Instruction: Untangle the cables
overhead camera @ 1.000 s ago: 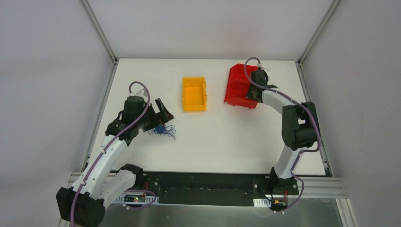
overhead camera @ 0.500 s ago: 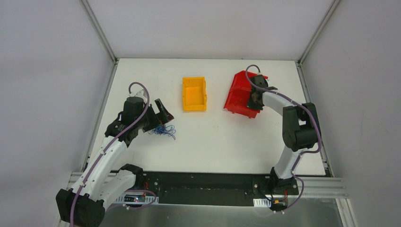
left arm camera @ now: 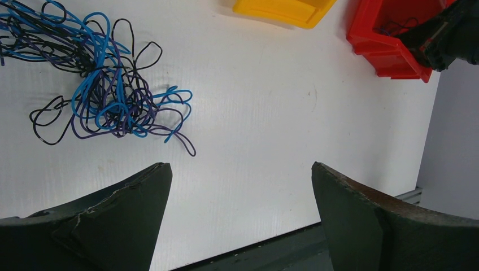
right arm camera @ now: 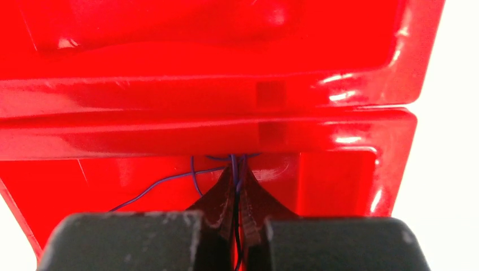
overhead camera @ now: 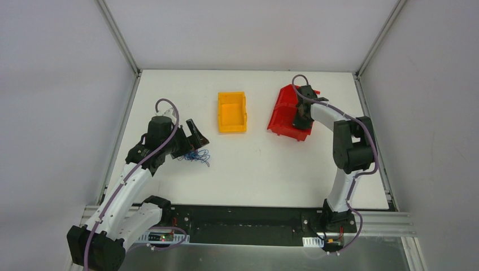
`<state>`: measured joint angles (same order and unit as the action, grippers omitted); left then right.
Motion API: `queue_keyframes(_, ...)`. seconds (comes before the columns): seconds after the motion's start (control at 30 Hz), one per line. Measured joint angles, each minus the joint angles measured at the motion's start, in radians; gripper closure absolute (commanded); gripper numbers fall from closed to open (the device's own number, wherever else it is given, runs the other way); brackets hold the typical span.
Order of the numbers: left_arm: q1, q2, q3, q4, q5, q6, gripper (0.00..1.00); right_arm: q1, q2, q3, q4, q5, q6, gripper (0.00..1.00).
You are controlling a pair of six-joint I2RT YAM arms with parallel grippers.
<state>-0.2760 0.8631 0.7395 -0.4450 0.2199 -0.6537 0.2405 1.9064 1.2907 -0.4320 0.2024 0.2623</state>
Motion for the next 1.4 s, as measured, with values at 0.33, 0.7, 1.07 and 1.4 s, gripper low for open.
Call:
queue_keyframes(0.33,0.000,0.012,0.000,0.000,0.007,0.000,0.01,0.000,0.023,0.041,-0.034,-0.031,0.000,0.64)
queue_keyframes(0.7,0.000,0.044,0.006,-0.001,0.007,0.000,0.01,0.000,-0.082,0.064,-0.101,-0.035,-0.001,0.46)
queue_keyframes(1.07,0.000,0.089,0.029,-0.008,-0.021,-0.008,0.01,0.000,-0.205,0.082,-0.126,-0.044,0.005,0.15)
queue_keyframes(1.4,0.000,0.190,0.071,-0.082,-0.159,-0.017,0.01,0.004,-0.420,0.048,-0.113,-0.158,0.026,0.10)
